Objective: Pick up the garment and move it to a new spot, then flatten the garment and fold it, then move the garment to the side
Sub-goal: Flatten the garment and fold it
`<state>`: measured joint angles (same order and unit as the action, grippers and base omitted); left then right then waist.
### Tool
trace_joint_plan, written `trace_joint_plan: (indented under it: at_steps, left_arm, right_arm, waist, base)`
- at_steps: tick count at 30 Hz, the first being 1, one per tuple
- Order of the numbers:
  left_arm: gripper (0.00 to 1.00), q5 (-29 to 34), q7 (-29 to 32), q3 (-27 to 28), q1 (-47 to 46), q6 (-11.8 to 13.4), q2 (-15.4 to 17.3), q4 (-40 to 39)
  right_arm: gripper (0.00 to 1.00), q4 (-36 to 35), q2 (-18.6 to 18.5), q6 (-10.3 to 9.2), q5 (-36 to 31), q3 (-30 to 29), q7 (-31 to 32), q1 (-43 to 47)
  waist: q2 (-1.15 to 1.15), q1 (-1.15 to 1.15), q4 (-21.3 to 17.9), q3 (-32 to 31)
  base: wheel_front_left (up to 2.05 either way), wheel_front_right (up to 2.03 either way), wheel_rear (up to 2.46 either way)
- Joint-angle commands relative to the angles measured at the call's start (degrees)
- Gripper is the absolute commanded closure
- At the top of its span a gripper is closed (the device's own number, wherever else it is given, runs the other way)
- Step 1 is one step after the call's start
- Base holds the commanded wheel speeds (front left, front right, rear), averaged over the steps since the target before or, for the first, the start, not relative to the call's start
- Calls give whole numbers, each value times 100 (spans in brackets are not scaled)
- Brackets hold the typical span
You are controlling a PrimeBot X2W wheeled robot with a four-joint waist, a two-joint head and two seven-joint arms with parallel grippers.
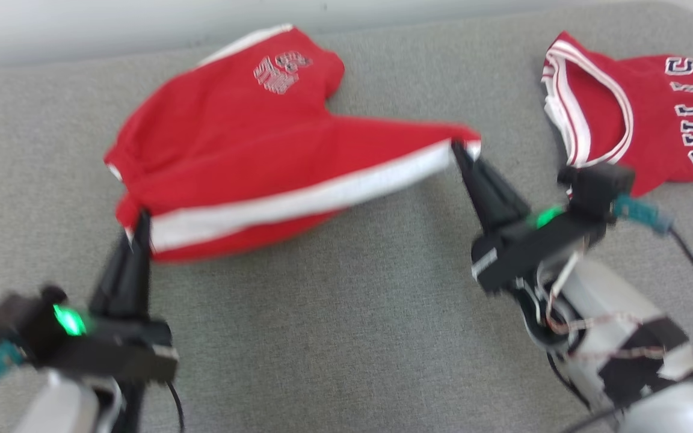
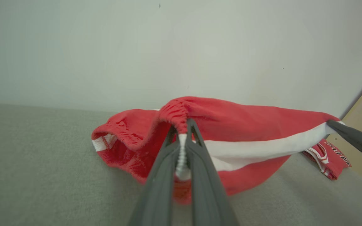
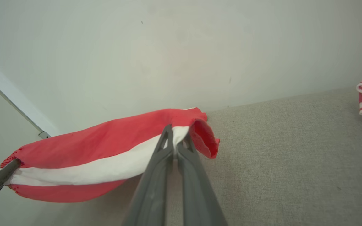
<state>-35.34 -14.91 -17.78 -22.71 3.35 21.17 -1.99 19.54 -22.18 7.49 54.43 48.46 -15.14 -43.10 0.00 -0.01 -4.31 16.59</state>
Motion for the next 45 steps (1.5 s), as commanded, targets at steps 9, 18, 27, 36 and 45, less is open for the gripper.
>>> trace_joint_plan:
  at_steps: [9,18,27,36,45]
  left_arm:
    - [100,208,-20,326,1304,-189,-658,57]
    - [100,508,-20,751,2191,-338,-1201,137]
    - [100,712,-20,1093,2760,-522,-1432,202]
    - [100,1108,-20,997,2674,-714,-1613,281]
    - [100,1422,-21,1141,2071,-885,-1661,61]
  right_arm:
    - [100,-695,-481,0,30,-98,167,1213]
    - [100,-1186,-795,-1,99,-165,594,2245]
    - [100,-1539,-985,-1,109,-432,1005,3034]
    - [100,-1702,-725,-1,-280,-811,1081,3232]
    - [100,-1646,-434,-1,-817,-1083,959,2337]
  waist:
    - [0,1,120,-467]
    - [0,1,229,-684]
    - [0,1,315,-828]
    - [0,1,355,-787]
    - [0,1,479,-706]
  base:
    - [0,0,0]
    - [0,0,0]
    - [0,0,0]
    - [0,0,0]
    - [0,0,0]
